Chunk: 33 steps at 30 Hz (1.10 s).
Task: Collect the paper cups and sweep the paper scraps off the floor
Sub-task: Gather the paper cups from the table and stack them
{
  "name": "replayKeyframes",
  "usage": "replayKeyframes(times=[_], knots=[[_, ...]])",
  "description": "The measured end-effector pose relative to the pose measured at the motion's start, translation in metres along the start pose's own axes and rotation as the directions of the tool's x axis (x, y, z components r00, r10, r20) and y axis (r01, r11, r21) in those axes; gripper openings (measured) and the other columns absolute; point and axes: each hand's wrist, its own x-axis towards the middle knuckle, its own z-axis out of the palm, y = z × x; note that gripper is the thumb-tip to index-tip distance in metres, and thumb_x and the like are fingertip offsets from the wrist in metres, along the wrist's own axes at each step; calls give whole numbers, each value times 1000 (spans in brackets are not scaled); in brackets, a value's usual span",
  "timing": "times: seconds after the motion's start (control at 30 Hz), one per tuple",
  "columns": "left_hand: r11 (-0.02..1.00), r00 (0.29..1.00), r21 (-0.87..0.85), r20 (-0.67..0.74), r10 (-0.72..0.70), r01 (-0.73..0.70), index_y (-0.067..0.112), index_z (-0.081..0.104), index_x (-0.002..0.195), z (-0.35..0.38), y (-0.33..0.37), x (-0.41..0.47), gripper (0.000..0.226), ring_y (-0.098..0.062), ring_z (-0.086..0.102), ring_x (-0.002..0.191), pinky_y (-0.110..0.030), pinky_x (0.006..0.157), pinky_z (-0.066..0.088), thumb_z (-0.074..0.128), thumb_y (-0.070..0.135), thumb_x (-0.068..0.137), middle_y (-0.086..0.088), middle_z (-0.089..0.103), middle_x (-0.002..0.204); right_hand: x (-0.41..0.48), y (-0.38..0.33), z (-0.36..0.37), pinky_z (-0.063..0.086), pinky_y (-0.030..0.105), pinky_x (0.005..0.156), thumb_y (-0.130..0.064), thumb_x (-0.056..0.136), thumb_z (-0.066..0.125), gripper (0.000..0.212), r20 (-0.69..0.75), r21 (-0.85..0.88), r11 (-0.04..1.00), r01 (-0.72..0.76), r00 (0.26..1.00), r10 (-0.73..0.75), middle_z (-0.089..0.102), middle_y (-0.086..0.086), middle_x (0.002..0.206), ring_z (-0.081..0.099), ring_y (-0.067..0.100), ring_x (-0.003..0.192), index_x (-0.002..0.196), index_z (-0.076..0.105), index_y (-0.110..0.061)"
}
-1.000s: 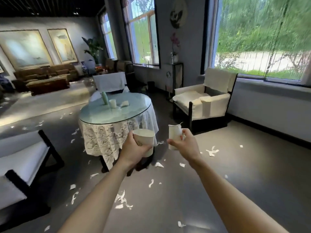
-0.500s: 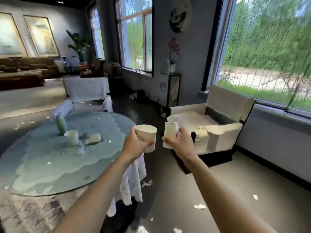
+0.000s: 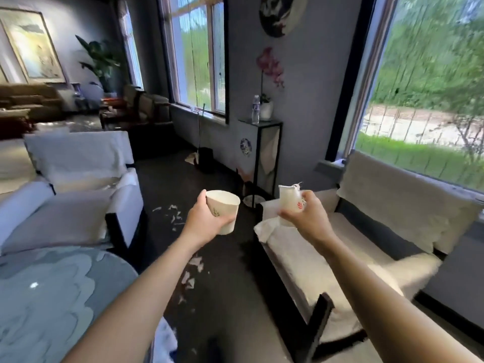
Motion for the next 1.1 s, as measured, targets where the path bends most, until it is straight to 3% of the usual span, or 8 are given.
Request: replayKeyframes(times=[0.23,0.37,0.43,0.6,0.73,0.87,1.0,1.1], knots=[[995,981,13,-169,-96,100,17,22,150,-9,-40,251,104,-22,44,128,-33,101,37,82,42,68,-3,46,141,266,-2,129,54,36,81,-29,73,81,66,184,31,999,15,983,-20,48,5,122,55,21,103,127,45,-14],[982,959,19,-221,-180,188,16,27,147,-13,-99,381,99,-26,47,125,-47,105,39,83,39,68,-5,49,139,390,15,227,46,20,61,-30,75,80,68,283,84,996,23,958,-46,45,1,121,53,19,103,130,43,-16],[980,950,31,-257,-180,195,13,29,146,-13,-130,455,97,-24,48,123,-42,102,40,84,34,69,-6,50,139,456,29,272,43,17,60,-31,76,80,69,284,77,997,23,958,-44,41,-2,120,50,17,104,132,42,-16],[981,937,21,-302,-177,192,13,26,148,-24,-174,654,97,-23,47,123,-32,93,37,83,28,71,-6,48,140,630,35,377,52,34,87,-32,78,78,72,275,85,995,-45,961,20,42,6,131,50,23,112,136,40,-14],[987,947,-4,-280,-156,161,12,25,147,-20,-185,806,98,-11,44,106,-22,84,34,83,26,70,2,48,130,760,29,439,43,26,79,-33,76,79,72,273,75,997,-16,962,-5,44,5,130,50,20,110,135,42,-14],[989,963,-23,-225,-146,144,14,24,149,2,-219,948,103,-14,46,116,-24,92,33,85,27,67,-2,46,139,891,49,504,46,22,73,-32,75,80,73,241,59,997,-42,970,26,46,6,129,51,20,108,135,42,-13],[987,967,-17,-198,-159,159,16,24,149,23,-268,1101,103,-9,45,109,-23,87,35,85,30,66,-1,49,136,1030,77,587,51,36,90,-31,75,81,73,244,71,996,-62,969,43,46,7,130,52,21,110,134,42,-13],[987,972,-36,-171,-163,159,14,22,150,24,-293,1229,106,-10,45,111,-23,89,36,86,28,66,-2,49,137,1145,85,648,52,31,83,-28,74,81,70,252,96,993,-74,967,48,50,8,126,54,19,105,131,44,-10]])
